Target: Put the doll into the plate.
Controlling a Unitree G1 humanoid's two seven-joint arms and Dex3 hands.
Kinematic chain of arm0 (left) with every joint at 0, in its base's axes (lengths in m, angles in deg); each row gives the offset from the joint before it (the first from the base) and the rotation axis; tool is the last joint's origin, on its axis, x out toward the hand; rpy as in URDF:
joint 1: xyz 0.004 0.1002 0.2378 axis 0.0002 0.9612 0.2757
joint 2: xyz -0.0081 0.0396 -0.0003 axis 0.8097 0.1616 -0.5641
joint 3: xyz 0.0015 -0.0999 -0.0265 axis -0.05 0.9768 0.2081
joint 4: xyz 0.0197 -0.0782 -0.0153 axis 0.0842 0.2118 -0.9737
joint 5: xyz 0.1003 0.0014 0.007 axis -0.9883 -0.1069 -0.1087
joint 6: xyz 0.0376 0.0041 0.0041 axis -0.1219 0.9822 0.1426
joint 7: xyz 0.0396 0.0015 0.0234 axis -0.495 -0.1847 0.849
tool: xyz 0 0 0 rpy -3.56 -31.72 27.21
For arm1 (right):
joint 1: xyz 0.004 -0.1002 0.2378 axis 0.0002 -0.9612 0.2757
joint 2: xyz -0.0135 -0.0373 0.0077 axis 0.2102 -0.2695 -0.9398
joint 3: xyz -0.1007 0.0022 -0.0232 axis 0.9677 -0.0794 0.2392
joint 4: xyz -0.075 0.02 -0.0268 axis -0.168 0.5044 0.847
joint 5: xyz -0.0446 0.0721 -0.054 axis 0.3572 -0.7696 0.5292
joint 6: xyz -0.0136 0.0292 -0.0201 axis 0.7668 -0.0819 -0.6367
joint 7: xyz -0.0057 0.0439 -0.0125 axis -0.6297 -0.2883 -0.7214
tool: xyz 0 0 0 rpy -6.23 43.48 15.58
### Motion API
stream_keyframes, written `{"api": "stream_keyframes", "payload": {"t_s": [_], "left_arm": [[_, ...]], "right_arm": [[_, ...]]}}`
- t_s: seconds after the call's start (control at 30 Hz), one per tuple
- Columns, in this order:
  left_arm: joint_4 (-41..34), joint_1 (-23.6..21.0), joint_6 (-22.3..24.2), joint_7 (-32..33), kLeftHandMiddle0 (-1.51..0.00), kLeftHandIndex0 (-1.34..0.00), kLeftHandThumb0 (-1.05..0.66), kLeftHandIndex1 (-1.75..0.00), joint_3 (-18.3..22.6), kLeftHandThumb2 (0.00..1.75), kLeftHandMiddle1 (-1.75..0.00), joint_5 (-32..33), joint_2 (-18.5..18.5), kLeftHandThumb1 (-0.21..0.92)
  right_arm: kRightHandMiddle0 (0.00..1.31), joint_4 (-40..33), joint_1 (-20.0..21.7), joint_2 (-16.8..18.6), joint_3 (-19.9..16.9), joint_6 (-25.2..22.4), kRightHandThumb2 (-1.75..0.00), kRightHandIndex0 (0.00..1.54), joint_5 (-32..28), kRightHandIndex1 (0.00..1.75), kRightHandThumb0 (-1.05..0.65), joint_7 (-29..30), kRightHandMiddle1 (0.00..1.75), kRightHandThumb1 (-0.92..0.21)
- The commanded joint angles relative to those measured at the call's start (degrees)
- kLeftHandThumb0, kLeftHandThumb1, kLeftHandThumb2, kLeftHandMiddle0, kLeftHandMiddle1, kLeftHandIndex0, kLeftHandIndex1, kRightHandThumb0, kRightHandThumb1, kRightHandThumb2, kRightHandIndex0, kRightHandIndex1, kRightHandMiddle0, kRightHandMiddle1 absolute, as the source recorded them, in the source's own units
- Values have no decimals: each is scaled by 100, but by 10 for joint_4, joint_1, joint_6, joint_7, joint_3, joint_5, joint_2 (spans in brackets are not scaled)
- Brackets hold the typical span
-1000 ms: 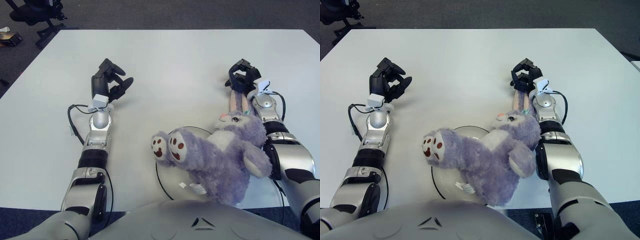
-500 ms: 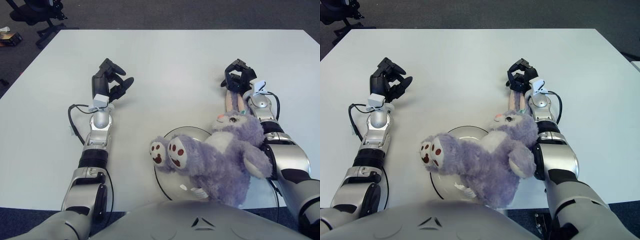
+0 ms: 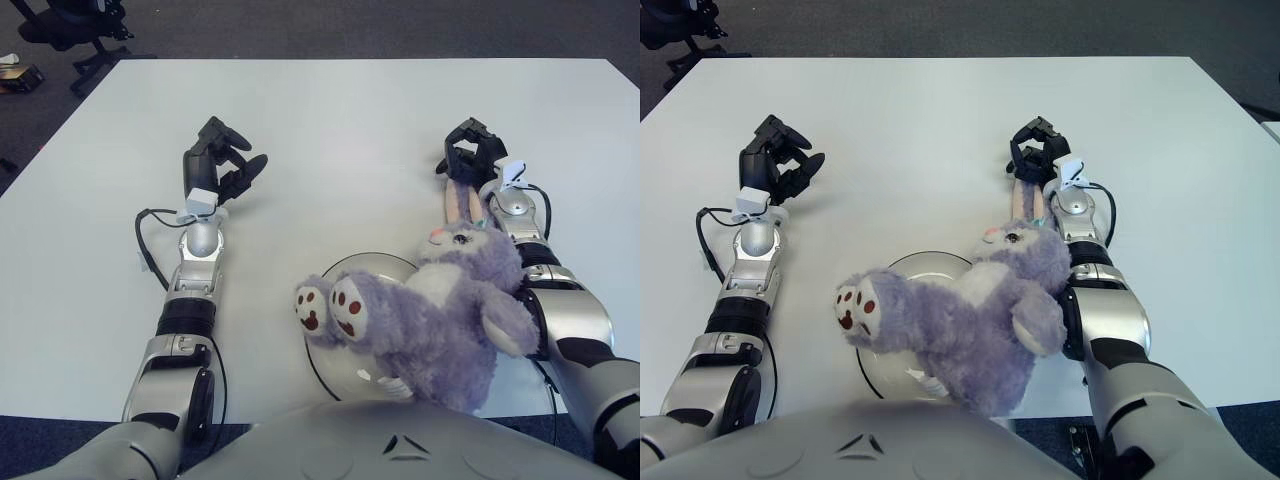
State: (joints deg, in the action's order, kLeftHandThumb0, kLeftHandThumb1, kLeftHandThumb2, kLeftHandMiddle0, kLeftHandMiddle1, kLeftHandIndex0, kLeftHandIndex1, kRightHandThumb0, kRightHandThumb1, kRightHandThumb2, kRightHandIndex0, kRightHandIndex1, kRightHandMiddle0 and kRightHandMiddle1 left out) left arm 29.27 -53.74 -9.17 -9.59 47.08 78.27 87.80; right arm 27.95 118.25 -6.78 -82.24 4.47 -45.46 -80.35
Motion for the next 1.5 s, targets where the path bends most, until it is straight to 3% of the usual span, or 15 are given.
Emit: {"api": "stream_keyframes", "payload": {"t_s": [0.0,0.37,0.47,0.63,1.33,1.47], "left_arm": [[23,32,7,4,-84,-64,-5,-175,-9,7,-175,-4,-16,92],[22,31,9,4,-85,-65,-5,-175,-10,7,-175,-3,-16,92],[18,34,8,1,-85,-65,-5,-175,-12,7,-175,-1,-17,92],[14,37,7,-1,-84,-64,-5,-175,-13,7,-175,1,-20,92],[-5,47,16,-1,-84,-65,-4,-175,-16,7,-175,2,-23,92],[-9,52,19,-2,-84,-65,-4,-175,-14,7,-175,5,-21,92]], "right_arm": [[42,-18,-15,18,-2,-18,-97,97,-5,175,-40,17,175,-58],[42,-62,-26,30,-1,-47,-97,97,0,175,-40,46,175,-58],[41,-96,-31,69,-1,-65,-96,97,-4,175,-40,85,175,-59],[40,-118,-41,85,1,-69,-93,96,-2,175,-40,103,175,-61],[37,-177,-58,100,1,-91,-87,96,-8,175,-39,98,175,-65],[37,-160,-44,85,-9,-89,-87,96,-10,175,-39,96,175,-66]]}}
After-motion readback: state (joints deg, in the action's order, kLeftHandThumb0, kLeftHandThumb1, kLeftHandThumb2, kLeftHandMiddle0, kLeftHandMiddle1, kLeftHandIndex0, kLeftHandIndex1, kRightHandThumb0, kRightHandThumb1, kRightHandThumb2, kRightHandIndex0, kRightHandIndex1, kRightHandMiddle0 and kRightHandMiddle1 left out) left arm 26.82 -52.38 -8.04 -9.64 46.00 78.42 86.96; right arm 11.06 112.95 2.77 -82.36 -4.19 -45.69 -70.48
